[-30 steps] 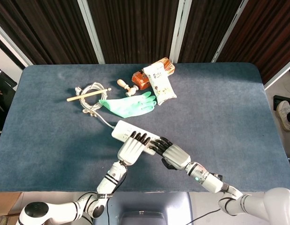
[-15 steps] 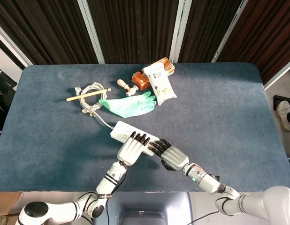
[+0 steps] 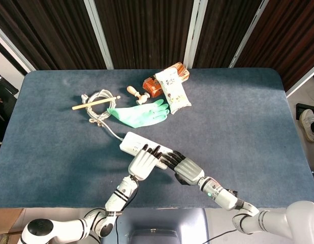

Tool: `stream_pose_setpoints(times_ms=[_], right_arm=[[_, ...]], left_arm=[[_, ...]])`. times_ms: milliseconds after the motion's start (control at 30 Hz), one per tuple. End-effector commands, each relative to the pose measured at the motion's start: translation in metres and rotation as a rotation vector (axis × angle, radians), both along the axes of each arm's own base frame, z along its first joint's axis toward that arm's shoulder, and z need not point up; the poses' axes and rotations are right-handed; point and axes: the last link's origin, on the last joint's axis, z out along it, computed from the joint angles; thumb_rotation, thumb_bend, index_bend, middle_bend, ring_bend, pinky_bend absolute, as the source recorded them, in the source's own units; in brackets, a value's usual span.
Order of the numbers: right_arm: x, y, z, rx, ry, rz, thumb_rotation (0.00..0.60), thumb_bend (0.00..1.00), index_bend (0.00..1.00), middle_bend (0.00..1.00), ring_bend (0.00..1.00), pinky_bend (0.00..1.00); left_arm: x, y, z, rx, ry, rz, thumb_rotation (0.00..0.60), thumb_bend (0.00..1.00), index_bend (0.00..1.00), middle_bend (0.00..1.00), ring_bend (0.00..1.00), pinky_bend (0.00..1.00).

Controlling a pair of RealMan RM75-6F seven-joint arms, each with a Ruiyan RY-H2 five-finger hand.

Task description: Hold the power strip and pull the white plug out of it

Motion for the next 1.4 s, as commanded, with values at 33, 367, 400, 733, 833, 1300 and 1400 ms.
stream_pose_setpoints(times_ms=[33, 367, 400, 733, 833, 1300, 1400], right_arm=[[0.0, 0.0, 0.002, -0.004, 0.001, -0.001, 0.6, 0.79, 0.02, 0.06, 0.0, 0.0], [0.001, 0.005, 0.034, -0.071, -0.061, 0.036, 0.6, 0.79, 0.0, 0.06, 0.0, 0.0], [0.001, 0.006, 0.04, -0.082, -0.071, 0.04, 0.6, 0.79, 0.0, 0.06, 0.0, 0.0], [-0.03, 0.03, 0.146, -0.325, -0.105, 0.047, 0.6, 0.56, 0.0, 0.06, 0.0, 0.0], [-0.038, 0.046, 0.181, -0.4, -0.152, -0.01, 0.6, 0.5, 0.0, 0.05, 0.0, 0.0], [-0.039, 0.069, 0.213, -0.457, -0.124, -0.099, 0.6, 0.49, 0.0, 0.0, 0.0, 0.0], [-0.042, 0.07, 0.213, -0.454, -0.109, -0.116, 0.6, 0.49, 0.0, 0.0, 0.0, 0.0]], left_arm=[[0.008, 0.003, 0.013, 0.017, -0.045, -0.018, 0.6, 0.54, 0.4, 0.58, 0.49, 0.37], [0.011, 0.007, 0.066, 0.067, -0.134, -0.046, 0.6, 0.54, 0.4, 0.57, 0.49, 0.36], [0.006, 0.007, 0.07, 0.067, -0.132, -0.039, 0.6, 0.54, 0.4, 0.57, 0.49, 0.36], [-0.079, 0.022, 0.129, 0.129, -0.092, 0.139, 0.6, 0.52, 0.36, 0.53, 0.45, 0.31], [-0.113, 0.028, 0.136, 0.098, -0.097, 0.261, 0.6, 0.49, 0.33, 0.5, 0.42, 0.23], [-0.167, 0.037, 0.104, -0.022, -0.067, 0.482, 0.6, 0.44, 0.01, 0.14, 0.1, 0.15], [-0.169, 0.036, 0.106, -0.047, -0.079, 0.503, 0.6, 0.43, 0.0, 0.08, 0.06, 0.15]])
